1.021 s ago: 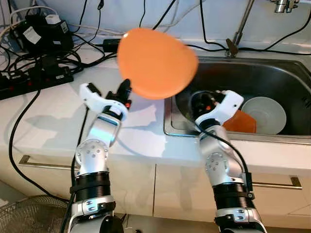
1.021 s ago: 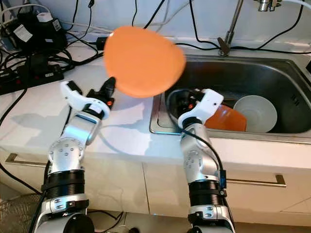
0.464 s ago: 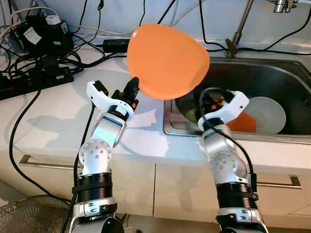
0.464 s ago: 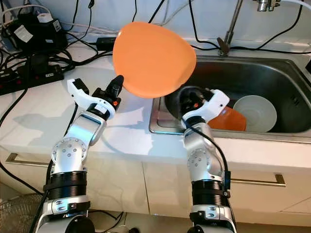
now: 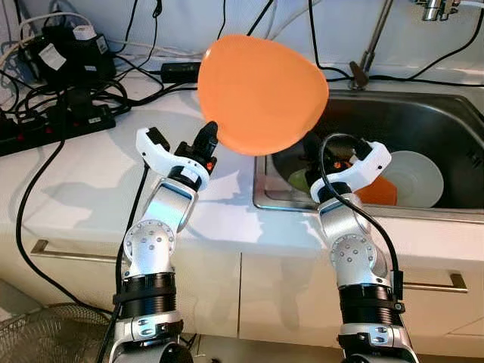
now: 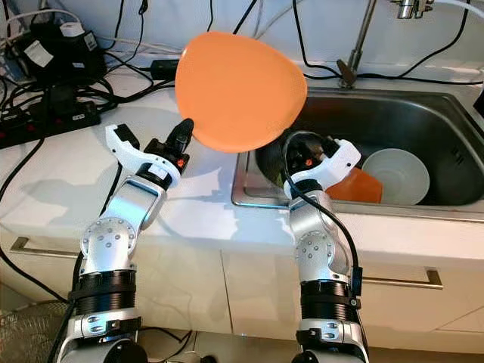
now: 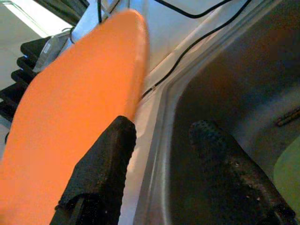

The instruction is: Kitchen organization

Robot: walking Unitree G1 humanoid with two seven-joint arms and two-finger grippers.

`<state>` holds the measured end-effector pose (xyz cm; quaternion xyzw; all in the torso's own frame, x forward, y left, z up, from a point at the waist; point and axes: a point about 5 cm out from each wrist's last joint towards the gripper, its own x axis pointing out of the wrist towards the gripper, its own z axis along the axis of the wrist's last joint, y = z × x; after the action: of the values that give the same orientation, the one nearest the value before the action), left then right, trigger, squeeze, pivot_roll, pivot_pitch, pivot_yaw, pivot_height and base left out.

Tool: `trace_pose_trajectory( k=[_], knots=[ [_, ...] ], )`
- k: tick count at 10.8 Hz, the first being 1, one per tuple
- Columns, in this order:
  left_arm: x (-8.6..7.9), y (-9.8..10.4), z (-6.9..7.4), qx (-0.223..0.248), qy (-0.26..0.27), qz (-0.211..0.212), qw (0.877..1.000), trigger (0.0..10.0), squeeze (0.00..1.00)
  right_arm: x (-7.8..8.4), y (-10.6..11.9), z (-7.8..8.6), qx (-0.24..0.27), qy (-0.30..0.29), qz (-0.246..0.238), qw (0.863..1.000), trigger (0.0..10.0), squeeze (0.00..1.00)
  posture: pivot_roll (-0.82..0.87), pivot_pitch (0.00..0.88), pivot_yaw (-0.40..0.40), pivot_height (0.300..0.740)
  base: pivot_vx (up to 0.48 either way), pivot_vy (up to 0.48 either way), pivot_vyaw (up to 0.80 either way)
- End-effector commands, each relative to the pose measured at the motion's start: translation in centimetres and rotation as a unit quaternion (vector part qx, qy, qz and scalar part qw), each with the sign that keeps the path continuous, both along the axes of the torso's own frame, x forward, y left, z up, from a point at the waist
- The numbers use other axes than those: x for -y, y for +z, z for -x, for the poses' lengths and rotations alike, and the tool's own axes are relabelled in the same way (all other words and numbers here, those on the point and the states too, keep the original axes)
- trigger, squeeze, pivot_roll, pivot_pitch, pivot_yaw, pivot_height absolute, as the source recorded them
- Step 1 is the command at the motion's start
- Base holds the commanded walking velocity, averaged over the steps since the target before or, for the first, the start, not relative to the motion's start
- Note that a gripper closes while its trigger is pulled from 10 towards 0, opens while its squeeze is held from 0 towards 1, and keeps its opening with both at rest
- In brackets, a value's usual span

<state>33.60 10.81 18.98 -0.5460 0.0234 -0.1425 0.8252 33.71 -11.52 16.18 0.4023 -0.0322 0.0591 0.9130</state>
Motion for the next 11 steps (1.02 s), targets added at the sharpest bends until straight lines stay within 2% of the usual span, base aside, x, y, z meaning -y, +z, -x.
trace_pose_trajectory(
  k=[1, 5, 11],
  knots=[
    [1.2, 1.1, 0.0, 0.018, -0.004, 0.036, 0.999, 10.0, 0.0, -1.2, 0.9, 0.1, 0.014, 0.015, -0.018, 1.0, 10.0, 0.0, 0.08, 0.0, 0.063, 0.74, 0.0, 0.0, 0.0],
    [0.9, 1.2, 0.0, 0.02, 0.006, 0.041, 0.999, 10.0, 0.0, -1.1, 0.8, 0.1, 0.011, 0.016, -0.019, 1.0, 10.0, 0.0, 0.08, 0.0, 0.057, 0.74, 0.0, 0.0, 0.0],
    [1.9, 1.3, 0.5, 0.037, -0.034, 0.041, 0.998, 10.0, 0.0, -1.3, 0.7, 0.1, 0.005, 0.021, -0.037, 0.999, 10.0, 0.0, 0.08, 0.0, 0.057, 0.74, 0.0, 0.0, 0.0]
  ],
)
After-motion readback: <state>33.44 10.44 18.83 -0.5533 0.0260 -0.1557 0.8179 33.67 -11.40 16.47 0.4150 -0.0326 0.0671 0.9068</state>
